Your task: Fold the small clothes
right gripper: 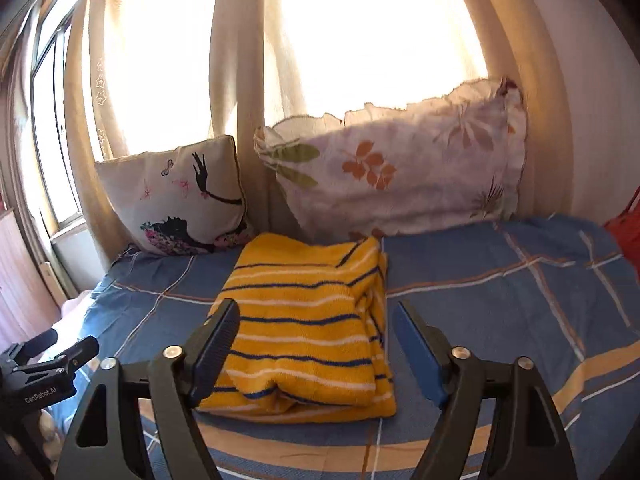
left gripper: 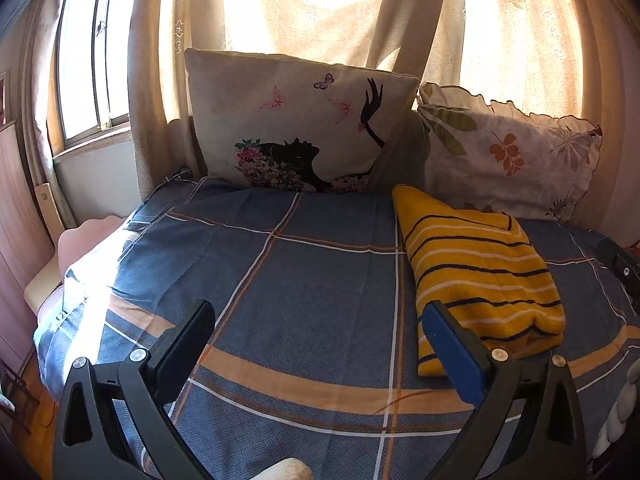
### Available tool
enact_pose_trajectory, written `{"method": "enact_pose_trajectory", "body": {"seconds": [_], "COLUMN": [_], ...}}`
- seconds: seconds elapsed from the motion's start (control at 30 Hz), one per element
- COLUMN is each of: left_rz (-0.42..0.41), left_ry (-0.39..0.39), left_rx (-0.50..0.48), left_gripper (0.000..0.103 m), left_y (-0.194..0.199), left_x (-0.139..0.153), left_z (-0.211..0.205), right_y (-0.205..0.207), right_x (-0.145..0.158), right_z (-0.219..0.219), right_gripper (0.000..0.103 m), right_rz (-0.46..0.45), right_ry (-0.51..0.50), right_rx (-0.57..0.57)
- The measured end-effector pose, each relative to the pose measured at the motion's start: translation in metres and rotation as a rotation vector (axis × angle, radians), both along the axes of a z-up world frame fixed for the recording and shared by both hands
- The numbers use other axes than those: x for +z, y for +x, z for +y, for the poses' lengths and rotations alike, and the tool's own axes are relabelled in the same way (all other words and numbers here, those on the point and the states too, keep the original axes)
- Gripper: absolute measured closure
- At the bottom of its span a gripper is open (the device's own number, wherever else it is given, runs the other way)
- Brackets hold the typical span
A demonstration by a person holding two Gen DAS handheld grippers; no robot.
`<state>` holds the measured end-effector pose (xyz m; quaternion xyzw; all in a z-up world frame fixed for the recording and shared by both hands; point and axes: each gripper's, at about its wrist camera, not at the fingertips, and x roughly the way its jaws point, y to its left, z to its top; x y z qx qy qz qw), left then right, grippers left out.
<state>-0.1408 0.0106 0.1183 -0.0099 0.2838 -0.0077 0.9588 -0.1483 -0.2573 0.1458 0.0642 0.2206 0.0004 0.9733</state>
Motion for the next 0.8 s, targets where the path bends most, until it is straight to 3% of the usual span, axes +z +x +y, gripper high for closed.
{"method": "enact_pose_trajectory", "body": {"seconds": [0.07,0.13,0.3,0.63,0.8], "left_rz": [0.005,0.017,0.076,0.141,0.149], "left_ry": [0.003,0.007,0.036,0.056,0.057], "left_rx": [-0.008,-0.021,-0.042,-0.075,-0.085], "left_gripper": [0.000,0.000,0.000,0.000,0.000], "left_y": [0.002,0.004,0.008,0.008,0.004], "left_x": [0.000,-0.001,-0.012,-0.026,-0.027], "left_z": [-0.004,-0.009,-0.022,-0.037,-0.040], "right_y": [-0.014,-0.017,0.016,0.028,0.028], "right_x": [0.009,0.012,-0.004,-0.039,-0.043], "right_z": [0.008,0.009,0.010,-0.013,-0.019], "right_gripper": [0.000,0.000,0.000,0.000,0.000], "right_rz": [-0.107,-0.152,0.048,0.236,0.259], "right_ry": [-0.072,-0.076,-0.046,0.071,0.092], "right_rx": [-0.065,-0.066,0.001,-0.017,-0.049]}}
